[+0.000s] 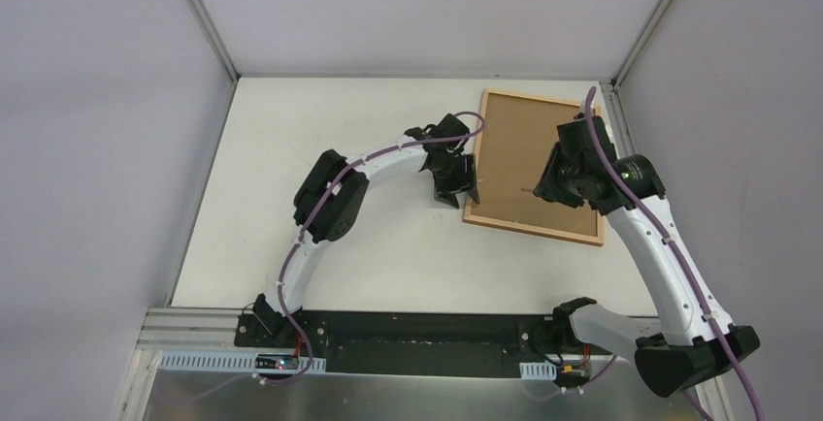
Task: Take the photo out of the frame
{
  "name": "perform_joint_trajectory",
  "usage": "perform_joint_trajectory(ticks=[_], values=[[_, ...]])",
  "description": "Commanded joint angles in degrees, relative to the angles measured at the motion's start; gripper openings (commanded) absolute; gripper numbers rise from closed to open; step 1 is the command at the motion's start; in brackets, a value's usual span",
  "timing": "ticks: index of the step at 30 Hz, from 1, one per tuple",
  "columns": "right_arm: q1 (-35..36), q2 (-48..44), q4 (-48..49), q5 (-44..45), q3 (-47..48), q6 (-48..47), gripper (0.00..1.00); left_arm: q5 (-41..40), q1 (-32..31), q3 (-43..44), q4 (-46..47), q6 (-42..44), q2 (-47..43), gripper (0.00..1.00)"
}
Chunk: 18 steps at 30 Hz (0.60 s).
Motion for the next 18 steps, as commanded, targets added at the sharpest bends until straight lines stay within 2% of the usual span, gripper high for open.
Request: perform_joint_trajectory(ticks=[1, 6, 8, 9, 12, 13, 16, 18], values=[[-0.4, -2.41, -1.47, -0.35, -1.58, -0.95, 0.0, -1.63, -0.87, 3.51, -0.19, 2.39, 2.1, 0.55], [-0.49, -2.11, -0.44, -1.74, -1.72, -1.48, 0.0, -4.8, -1.31, -0.46, -0.33, 2.54, 1.86, 0.36], [-0.51, -1.63, 0.01, -2.77, -1.27, -1.47, 0.0, -7.11, -1.26, -3.0, -1.62, 2.81, 0.58, 0.32], [-0.49, -1.51, 0.26, -3.04, -1.19, -1.58, 0.0, -7.91, -1.3, -3.63, -2.73, 3.0, 0.33, 0.33], [-0.51, -1.56, 0.72, -3.34, -0.81, -1.73, 0.0, -7.87, -1.72, -3.91, -4.48, 3.67, 0.52, 0.49], [-0.51, -1.58, 0.63, -3.54, -0.65, -1.73, 0.0, -8.0, -2.0, -3.6, -4.59, 3.95, 0.61, 0.5], [-0.54, -1.72, 0.48, -4.5, -0.59, -1.67, 0.0, -8.69, -3.02, -1.44, -5.21, 4.34, 1.93, 0.5], [-0.5, -2.06, 0.51, -4.9, -0.82, -1.64, 0.0, -9.69, -3.48, 0.71, -7.11, 3.96, 3.34, 0.44]])
